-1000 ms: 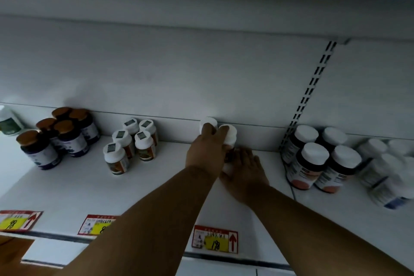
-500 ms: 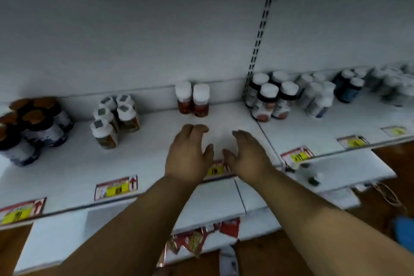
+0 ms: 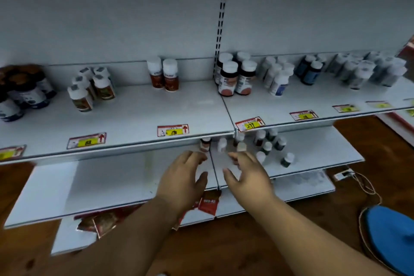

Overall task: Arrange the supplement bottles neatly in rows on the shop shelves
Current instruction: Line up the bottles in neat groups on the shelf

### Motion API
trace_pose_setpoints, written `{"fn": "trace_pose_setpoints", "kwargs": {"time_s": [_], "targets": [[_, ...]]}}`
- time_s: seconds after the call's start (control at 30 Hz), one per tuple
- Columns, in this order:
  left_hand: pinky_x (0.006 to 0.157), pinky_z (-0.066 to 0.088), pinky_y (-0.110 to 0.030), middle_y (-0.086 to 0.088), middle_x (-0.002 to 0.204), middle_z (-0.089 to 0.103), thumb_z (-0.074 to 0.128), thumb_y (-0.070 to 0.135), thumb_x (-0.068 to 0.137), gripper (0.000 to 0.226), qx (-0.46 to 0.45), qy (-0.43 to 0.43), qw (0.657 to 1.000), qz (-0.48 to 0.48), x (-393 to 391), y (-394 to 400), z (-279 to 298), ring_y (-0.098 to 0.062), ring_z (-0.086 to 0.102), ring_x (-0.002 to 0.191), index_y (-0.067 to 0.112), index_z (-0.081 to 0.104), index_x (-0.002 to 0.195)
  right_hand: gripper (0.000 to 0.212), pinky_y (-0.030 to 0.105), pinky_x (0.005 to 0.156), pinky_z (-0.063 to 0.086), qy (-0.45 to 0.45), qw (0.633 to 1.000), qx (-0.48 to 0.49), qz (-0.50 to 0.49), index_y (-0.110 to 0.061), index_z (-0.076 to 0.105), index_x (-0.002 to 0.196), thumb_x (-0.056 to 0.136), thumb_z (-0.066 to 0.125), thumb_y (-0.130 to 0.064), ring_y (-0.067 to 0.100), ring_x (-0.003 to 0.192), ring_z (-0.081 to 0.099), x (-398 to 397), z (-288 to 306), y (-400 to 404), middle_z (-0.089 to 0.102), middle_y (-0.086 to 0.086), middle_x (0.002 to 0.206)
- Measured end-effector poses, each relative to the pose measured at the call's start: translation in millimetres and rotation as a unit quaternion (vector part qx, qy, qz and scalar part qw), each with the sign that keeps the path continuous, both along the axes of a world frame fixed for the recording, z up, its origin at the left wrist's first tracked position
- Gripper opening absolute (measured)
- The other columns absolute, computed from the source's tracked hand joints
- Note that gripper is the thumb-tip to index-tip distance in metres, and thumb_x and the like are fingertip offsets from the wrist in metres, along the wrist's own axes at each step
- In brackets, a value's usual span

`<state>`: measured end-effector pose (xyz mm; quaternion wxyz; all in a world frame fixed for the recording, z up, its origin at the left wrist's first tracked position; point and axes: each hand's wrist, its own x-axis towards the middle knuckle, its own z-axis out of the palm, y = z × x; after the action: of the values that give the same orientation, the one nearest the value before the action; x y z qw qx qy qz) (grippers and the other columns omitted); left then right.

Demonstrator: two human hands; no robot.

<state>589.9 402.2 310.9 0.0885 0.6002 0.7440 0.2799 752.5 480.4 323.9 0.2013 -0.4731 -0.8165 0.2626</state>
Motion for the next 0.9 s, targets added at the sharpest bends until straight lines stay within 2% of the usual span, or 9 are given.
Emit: {"fn": "trace_pose_setpoints", "kwargs": {"time_s": [0.13,0.27,0.4,0.53,0.63,0.73,0.83,0.9], "targets": [[0.082,0.044,-0.019,0.008,0.122,0.055,0.066,0.030,0.089,0.040,-0.031,0.000,0.999,0.025,23,20,-53,-0.011,0.057,0.105,0.027,0.054,0.126,0.045,0.024,0.097,0.042,-0.009,0.998,-0.054,0.009,-0.024,0.050,0.135,0.093,0.060,-0.037,0.009,0.120,0.049,29,-54,25,0.047,-0.009,0.132],[0.082,0.046,-0.020,0.007,0.122,0.056,0.068,0.027,0.088,0.042,-0.047,-0.001,0.998,0.051,23,54,-122,-0.010,0.057,0.103,0.026,0.054,0.127,0.045,0.018,0.093,0.042,0.025,0.995,-0.097,-0.010,-0.024,0.052,0.134,0.091,0.064,-0.034,0.002,0.108,0.051,28,-134,50,0.052,-0.008,0.131],[0.079,0.044,-0.021,0.004,0.118,0.059,0.069,0.024,0.087,0.041,-0.041,-0.014,0.997,0.060,5,97,-191,-0.011,0.058,0.099,0.023,0.055,0.125,0.047,0.017,0.092,0.042,0.029,0.991,-0.125,-0.034,-0.025,0.051,0.135,0.091,0.065,-0.033,0.007,0.114,0.053,7,-210,81,0.052,-0.007,0.130],[0.077,0.043,-0.019,0.006,0.116,0.058,0.069,0.027,0.087,0.040,-0.033,-0.027,0.997,0.063,-22,130,-264,-0.009,0.057,0.098,0.025,0.055,0.124,0.050,0.029,0.098,0.047,0.048,0.992,-0.108,-0.038,-0.023,0.052,0.134,0.088,0.069,-0.035,0.012,0.117,0.054,-25,-285,120,0.053,-0.004,0.132],[0.078,0.043,-0.019,0.008,0.114,0.056,0.069,0.029,0.086,0.042,-0.036,-0.040,0.997,0.063,-49,152,-319,-0.007,0.055,0.096,0.026,0.053,0.125,0.054,0.029,0.099,0.046,0.071,0.991,-0.103,-0.050,-0.023,0.051,0.133,0.085,0.071,-0.039,0.016,0.117,0.054,-57,-345,153,0.052,-0.001,0.135],[0.079,0.041,-0.019,0.010,0.116,0.053,0.068,0.030,0.087,0.041,-0.047,-0.048,0.995,0.071,-79,175,-366,-0.006,0.055,0.097,0.027,0.052,0.124,0.065,0.029,0.107,0.038,0.110,0.987,-0.103,-0.049,-0.018,0.043,0.141,0.086,0.070,-0.039,0.020,0.127,0.048,-92,-397,188,0.047,0.003,0.141],[0.081,0.039,-0.019,0.009,0.119,0.053,0.068,0.031,0.087,0.043,-0.058,-0.053,0.994,0.078,-103,192,-396,-0.005,0.054,0.098,0.027,0.051,0.126,0.077,0.015,0.105,0.019,0.096,0.989,-0.101,-0.048,-0.013,0.022,0.152,0.091,0.063,-0.038,0.018,0.139,0.033,-129,-431,217,0.032,0.004,0.154],[0.082,0.039,-0.021,0.009,0.122,0.053,0.069,0.032,0.086,0.046,-0.065,-0.059,0.993,0.081,-115,205,-406,-0.006,0.054,0.100,0.026,0.049,0.127,0.085,0.020,0.108,0.023,0.105,0.986,-0.100,-0.083,-0.010,0.014,0.153,0.090,0.065,-0.037,0.022,0.140,0.031,-156,-444,235,0.027,0.006,0.155]]}}
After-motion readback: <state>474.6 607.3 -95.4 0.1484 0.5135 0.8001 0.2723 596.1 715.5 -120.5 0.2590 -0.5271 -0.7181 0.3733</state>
